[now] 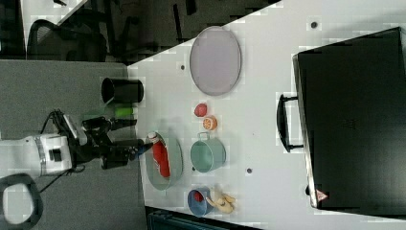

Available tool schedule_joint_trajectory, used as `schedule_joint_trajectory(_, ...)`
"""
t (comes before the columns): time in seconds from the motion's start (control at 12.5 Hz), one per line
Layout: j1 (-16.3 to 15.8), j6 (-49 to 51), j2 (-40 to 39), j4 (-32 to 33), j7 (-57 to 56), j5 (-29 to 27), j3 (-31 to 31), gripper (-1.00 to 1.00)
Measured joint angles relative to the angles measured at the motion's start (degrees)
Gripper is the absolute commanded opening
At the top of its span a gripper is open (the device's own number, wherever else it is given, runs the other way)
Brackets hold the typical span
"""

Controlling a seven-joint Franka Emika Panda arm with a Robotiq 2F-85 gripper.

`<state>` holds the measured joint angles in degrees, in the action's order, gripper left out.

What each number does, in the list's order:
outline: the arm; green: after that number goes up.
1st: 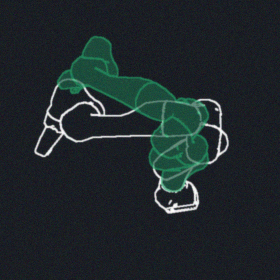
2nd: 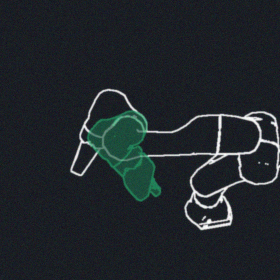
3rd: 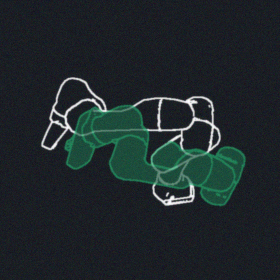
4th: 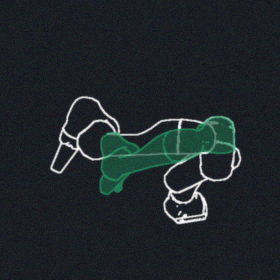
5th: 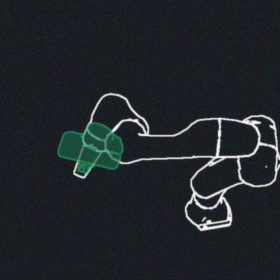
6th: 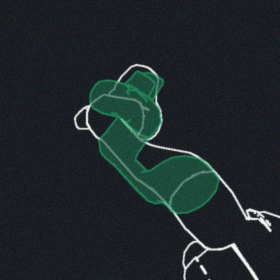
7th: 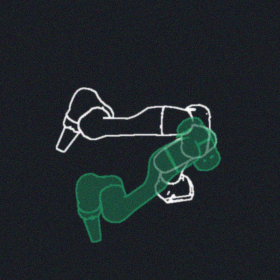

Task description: Pick Ketchup from the table and place it in strainer.

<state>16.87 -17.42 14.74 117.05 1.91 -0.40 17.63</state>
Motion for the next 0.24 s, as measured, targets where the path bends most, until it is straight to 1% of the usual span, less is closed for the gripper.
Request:
schedule_joint_trajectory(0.16, 0.9, 5.0, 1.3, -1.9, -1.5, -0.5, -3.9, 1.0)
schedule_joint_trajectory(0.24, 0.9, 7.1, 1.6, -2.4, -2.2, -2.3, -5.5, 1.0)
